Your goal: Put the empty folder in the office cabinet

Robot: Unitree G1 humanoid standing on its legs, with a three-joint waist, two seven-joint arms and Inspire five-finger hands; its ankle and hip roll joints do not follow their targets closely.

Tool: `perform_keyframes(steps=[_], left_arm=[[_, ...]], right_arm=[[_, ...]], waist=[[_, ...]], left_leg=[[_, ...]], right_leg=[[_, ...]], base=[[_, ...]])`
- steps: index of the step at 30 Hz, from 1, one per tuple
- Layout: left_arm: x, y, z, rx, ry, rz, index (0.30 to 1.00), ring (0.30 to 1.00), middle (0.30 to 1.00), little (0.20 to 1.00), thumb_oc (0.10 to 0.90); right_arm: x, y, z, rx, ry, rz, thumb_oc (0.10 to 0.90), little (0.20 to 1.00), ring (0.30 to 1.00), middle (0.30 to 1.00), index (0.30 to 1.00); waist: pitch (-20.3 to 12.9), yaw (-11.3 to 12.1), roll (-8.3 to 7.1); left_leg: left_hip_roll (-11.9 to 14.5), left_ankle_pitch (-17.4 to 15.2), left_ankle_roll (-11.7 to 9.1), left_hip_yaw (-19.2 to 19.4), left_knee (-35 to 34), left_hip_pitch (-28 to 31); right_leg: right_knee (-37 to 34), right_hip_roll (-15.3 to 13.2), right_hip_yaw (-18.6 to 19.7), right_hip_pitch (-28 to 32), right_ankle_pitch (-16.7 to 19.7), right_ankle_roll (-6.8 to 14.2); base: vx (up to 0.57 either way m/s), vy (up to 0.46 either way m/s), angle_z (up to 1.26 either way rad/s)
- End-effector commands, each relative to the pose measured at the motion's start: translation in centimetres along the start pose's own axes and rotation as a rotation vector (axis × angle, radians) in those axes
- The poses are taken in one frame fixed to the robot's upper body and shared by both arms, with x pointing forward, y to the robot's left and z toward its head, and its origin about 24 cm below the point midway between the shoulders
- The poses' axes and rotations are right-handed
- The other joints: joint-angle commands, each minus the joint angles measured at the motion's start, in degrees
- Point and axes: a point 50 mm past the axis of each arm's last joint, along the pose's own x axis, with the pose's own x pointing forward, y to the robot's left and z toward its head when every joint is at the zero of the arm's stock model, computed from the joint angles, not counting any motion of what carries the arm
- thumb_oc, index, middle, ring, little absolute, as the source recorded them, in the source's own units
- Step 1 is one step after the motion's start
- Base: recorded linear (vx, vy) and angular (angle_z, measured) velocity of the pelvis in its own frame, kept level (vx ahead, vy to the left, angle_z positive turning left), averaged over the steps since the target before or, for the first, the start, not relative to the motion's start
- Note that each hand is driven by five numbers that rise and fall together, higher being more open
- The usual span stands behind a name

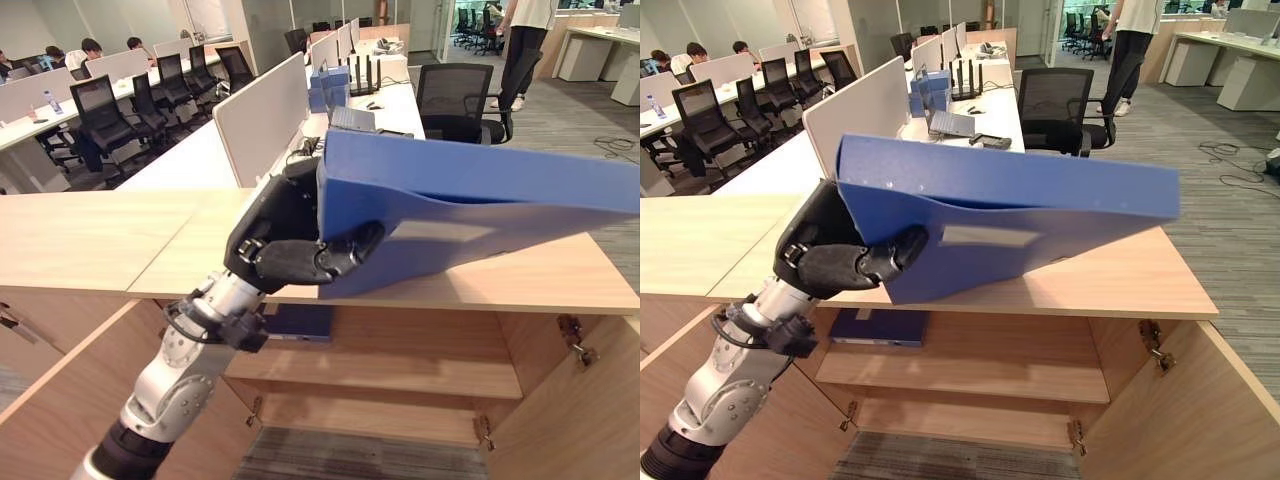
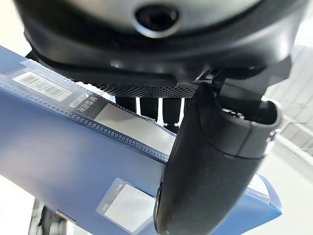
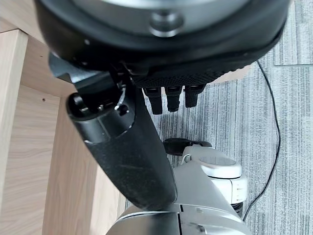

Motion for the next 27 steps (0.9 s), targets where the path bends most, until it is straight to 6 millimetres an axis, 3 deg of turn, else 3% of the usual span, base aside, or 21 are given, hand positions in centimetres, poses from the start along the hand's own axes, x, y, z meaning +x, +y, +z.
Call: perform_keyframes(steps=[1, 6, 15, 19, 22, 27], left_arm=[[3.3, -1.6, 4.8, 0.065, -0.18, -0.218, 0.3, 0.3, 0.3, 0.3, 0.4], [3.3, -1.5, 3.0, 0.008, 0.0, -0.282, 0.3, 0.3, 0.3, 0.3, 0.4], [3.7, -2.2, 1.9, -0.065, 0.098, -0.354, 0.3, 0.3, 0.3, 0.3, 0.4], [4.2, -2.4, 3.0, -0.046, 0.029, -0.366, 0.3, 0.3, 0.3, 0.3, 0.4], [5.0, -2.4, 4.5, -0.084, -0.131, -0.349, 0.3, 0.3, 0.3, 0.3, 0.4], [5.9, -3.6, 4.0, -0.232, -0.221, -0.348, 0.3, 0.3, 0.3, 0.3, 0.4]], right_arm=[[0.4, 0.7, 3.4, -0.071, -0.068, 0.035, 0.8, 0.9, 0.9, 0.9, 0.9], [0.4, 1.0, 3.5, -0.082, -0.057, 0.037, 0.8, 0.9, 0.9, 0.9, 0.9], [0.5, 1.9, 4.7, -0.128, -0.085, 0.06, 0.8, 0.9, 0.9, 0.9, 0.9], [0.5, 2.2, 5.0, -0.135, -0.094, 0.065, 0.8, 0.9, 0.9, 0.9, 0.9], [0.5, 2.5, 5.2, -0.151, -0.095, 0.076, 0.8, 0.9, 0.9, 0.9, 0.9], [0.5, 2.4, 5.7, -0.12, -0.101, 0.065, 0.8, 0.9, 0.9, 0.9, 0.9]], waist=[[-0.31, -0.37, -2.6], [-0.22, -0.33, -2.88], [-0.11, 0.16, -3.47], [-0.18, 0.38, -3.82], [-0.31, 0.35, -4.43], [-0.25, -0.07, -4.86]], left_leg=[[-3.35, -4.07, 1.67, 2.02, -0.04, 1.73], [-4.33, -4.37, 2.39, 2.25, -0.04, 1.41], [-5.53, -4.75, 3.46, 2.29, -0.04, 1.25], [-5.93, -4.93, 3.76, 2.47, -0.04, 1.05], [-6.44, -5.12, 4.08, 2.81, -0.04, 0.76], [-7.11, -5.62, 4.64, 2.94, -0.04, 0.58]], right_leg=[[2.03, 0.62, 0.24, 5.5, -9.45, 0.63], [3.09, -0.44, 0.65, 4.56, -9.23, 1.35], [4.49, -1.66, 0.94, 3.38, -8.93, 2.42], [5.03, -1.98, 1.06, 2.74, -8.82, 2.74], [5.78, -2.46, 1.14, 1.8, -8.56, 3.04], [6.64, -2.97, 1.35, 0.83, -8.44, 3.28]], base=[[-0.02, 0.032, -0.05], [-0.02, 0.048, -0.06], [-0.01, 0.038, -0.01], [-0.01, 0.025, -0.07], [-0.01, 0.046, -0.03], [0.0, 0.025, -0.02]])
